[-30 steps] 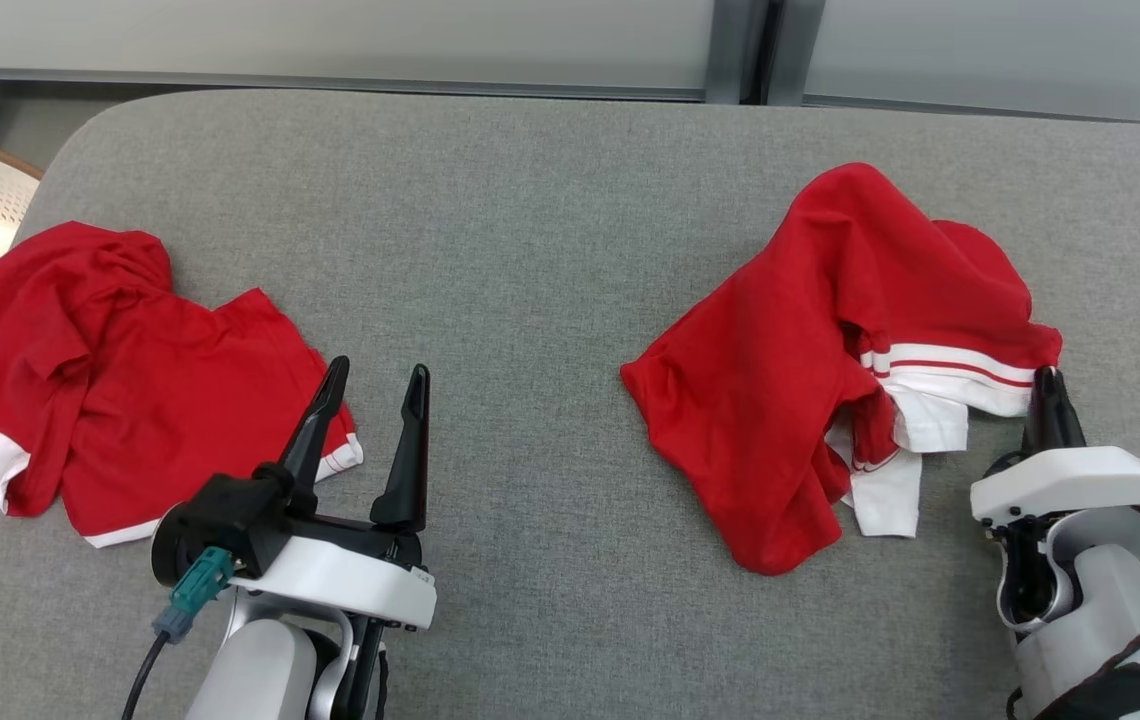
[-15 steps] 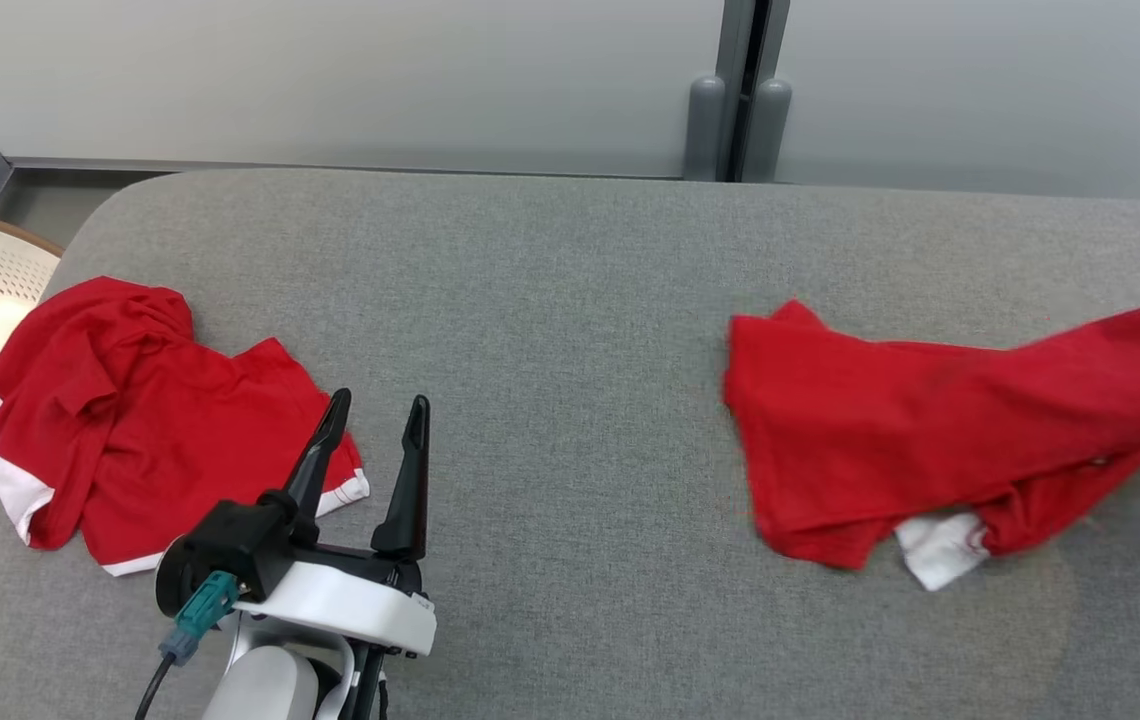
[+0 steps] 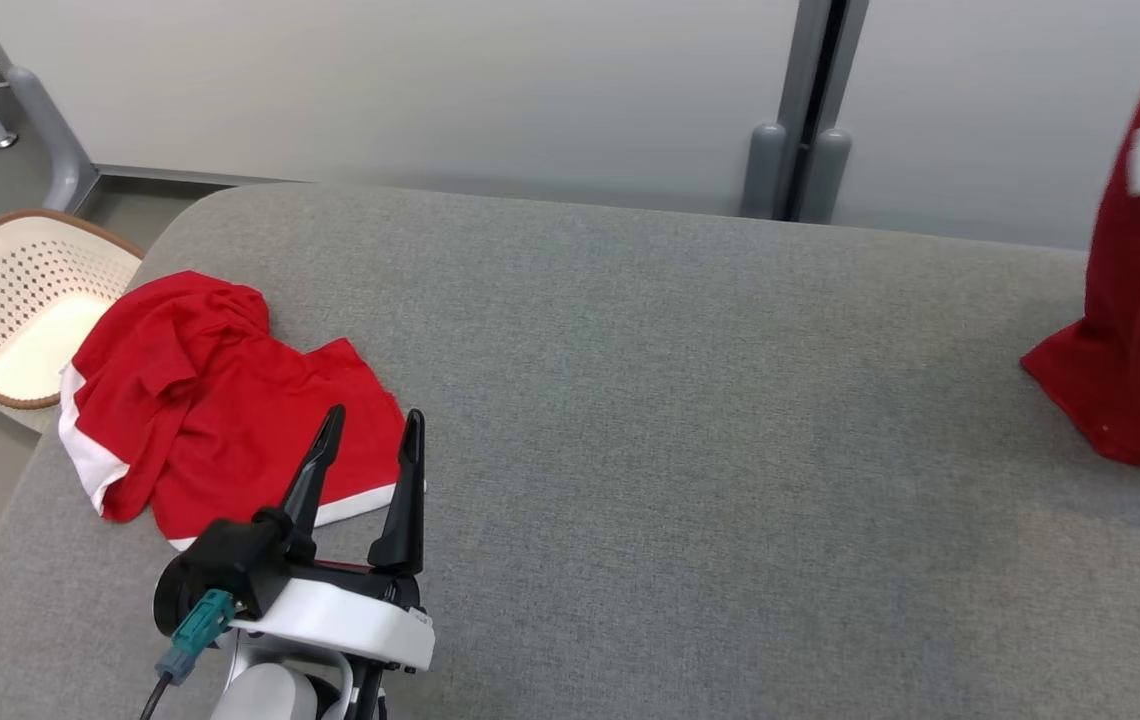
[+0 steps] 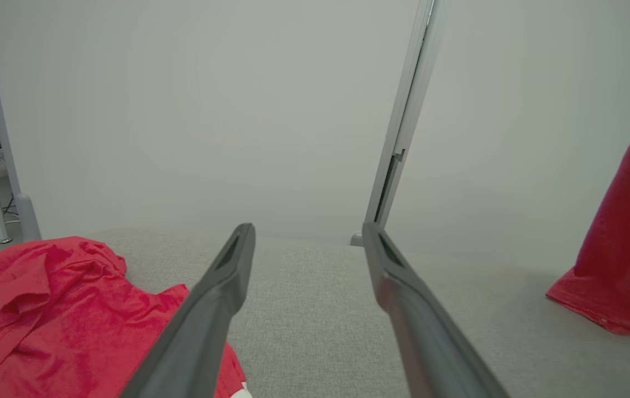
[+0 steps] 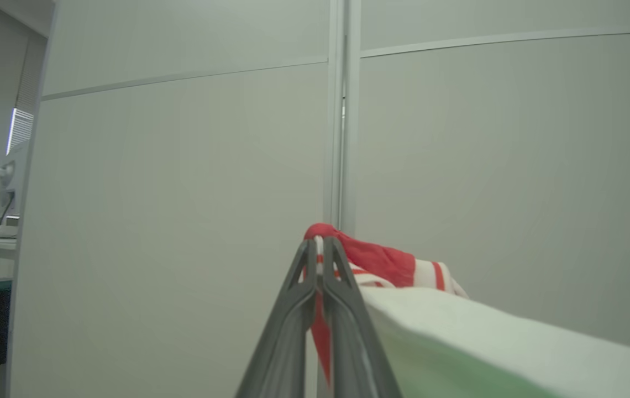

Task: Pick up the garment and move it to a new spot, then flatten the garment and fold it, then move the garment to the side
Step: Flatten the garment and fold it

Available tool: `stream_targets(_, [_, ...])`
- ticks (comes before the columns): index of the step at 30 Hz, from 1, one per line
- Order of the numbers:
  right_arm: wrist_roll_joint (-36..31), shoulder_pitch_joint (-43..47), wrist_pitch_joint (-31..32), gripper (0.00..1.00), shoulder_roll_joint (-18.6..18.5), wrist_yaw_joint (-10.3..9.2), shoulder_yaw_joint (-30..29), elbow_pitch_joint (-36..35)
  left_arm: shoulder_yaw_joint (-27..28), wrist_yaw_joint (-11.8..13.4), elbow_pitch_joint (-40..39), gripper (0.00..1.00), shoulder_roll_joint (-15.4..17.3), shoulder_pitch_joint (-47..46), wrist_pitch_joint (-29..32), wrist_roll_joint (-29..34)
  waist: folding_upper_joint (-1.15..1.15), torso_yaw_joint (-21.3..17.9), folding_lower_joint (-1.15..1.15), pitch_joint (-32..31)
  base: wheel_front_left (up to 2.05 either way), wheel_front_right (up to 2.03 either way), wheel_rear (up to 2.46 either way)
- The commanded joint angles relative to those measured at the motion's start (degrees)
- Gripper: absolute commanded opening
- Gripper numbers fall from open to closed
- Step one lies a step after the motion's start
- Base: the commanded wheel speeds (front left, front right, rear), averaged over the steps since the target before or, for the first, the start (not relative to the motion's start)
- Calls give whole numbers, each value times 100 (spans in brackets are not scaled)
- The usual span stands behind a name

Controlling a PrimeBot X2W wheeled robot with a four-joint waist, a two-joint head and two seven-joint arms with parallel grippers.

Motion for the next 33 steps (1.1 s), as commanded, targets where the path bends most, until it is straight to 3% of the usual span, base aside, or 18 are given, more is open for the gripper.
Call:
stream_targets(1, [58, 302, 199, 0, 30, 14, 604, -39, -4, 8, -19, 100, 17, -34, -1, -40, 0, 129, 0, 45, 0, 0, 0])
stream_targets(6, [215, 719, 541, 0, 126, 12, 1742, 404, -112, 10, -7, 100, 16, -107, -1, -99, 0, 334, 0, 179, 0, 0, 0])
stream_targets(16, [500, 971, 329, 1, 852, 7, 3803, 2498, -512, 69, 75, 100, 17, -308, -1, -331, 0, 895, 0, 538, 0, 0, 0])
stream_targets(17, [470, 920, 290, 45, 890, 8, 3941, 2682, -543, 77, 83, 100, 18, -330, -1, -340, 0, 940, 0, 553, 0, 0, 0])
stream_targets(18, [429, 886, 255, 100, 930, 8, 4103, 2852, -568, 92, 88, 100, 19, -350, -1, -357, 0, 979, 0, 556, 0, 0, 0])
stream_targets(23, [642, 782, 194, 100, 990, 7, 4748, 3443, -638, 146, 127, 100, 15, -309, -1, -407, 0, 1055, 0, 497, 0, 0, 0])
stream_targets(27, [1047, 714, 113, 100, 999, 6, 5185, 3396, -593, 183, 154, 100, 18, -254, -1, -392, 0, 965, 0, 409, 0, 0, 0])
stream_targets(33, [1325, 388, -358, 100, 999, 7, 5098, 3420, -443, 165, 105, 100, 19, -240, -1, -298, 0, 592, 0, 278, 0, 0, 0])
